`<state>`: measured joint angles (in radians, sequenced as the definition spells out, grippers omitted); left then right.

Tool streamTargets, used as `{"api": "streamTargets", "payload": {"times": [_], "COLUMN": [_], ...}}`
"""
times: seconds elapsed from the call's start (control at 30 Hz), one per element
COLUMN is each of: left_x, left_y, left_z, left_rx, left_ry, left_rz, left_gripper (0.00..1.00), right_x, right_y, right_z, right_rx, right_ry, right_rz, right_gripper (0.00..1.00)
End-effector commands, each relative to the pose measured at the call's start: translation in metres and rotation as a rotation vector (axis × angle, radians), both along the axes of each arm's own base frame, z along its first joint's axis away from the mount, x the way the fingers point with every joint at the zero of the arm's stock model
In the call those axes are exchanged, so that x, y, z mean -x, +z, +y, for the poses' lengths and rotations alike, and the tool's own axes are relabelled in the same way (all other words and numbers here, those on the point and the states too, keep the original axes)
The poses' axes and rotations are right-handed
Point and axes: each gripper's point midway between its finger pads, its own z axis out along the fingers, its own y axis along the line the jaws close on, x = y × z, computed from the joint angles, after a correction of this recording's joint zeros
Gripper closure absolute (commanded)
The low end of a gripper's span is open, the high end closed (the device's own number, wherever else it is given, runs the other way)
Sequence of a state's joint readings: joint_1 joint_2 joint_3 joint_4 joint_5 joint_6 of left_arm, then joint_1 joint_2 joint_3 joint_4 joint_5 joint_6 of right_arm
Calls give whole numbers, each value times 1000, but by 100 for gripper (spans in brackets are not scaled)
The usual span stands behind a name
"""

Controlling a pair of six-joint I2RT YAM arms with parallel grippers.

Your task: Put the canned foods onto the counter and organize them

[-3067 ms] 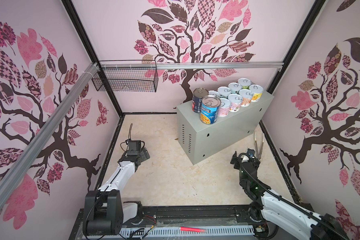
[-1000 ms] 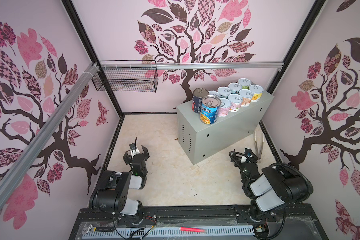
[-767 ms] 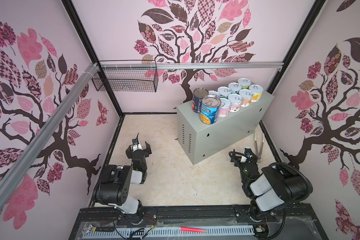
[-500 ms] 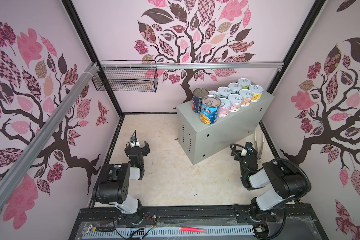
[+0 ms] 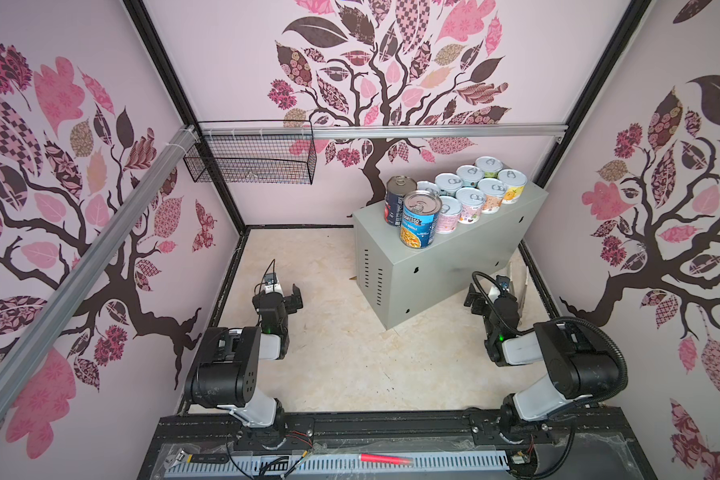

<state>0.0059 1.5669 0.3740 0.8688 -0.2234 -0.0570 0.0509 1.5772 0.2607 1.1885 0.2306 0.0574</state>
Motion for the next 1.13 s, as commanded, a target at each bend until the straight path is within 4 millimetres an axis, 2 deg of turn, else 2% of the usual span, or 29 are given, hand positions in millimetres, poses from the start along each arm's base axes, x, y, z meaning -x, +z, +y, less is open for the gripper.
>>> {"api": "streamTargets", "payload": {"times": [0.0,0.13,1.1], "left_x": [-2,-2,-2], "left_y": [7,7,7], "left_z": [-2,-2,-2], "left_rx": [7,6,2], "left_ry": [-4,-4,2], "left_rz": [-21,-21,-22], "left_gripper": [2,2,2], "right_x": [-3,-6,-6], "right_y": [9,7,7], "right_z": [2,14,14], "right_rx": [-17,-5,-6], "right_ry": [6,79,77], "right_rz": [-29,-13,-11], "right_gripper": [0,0,0]}}
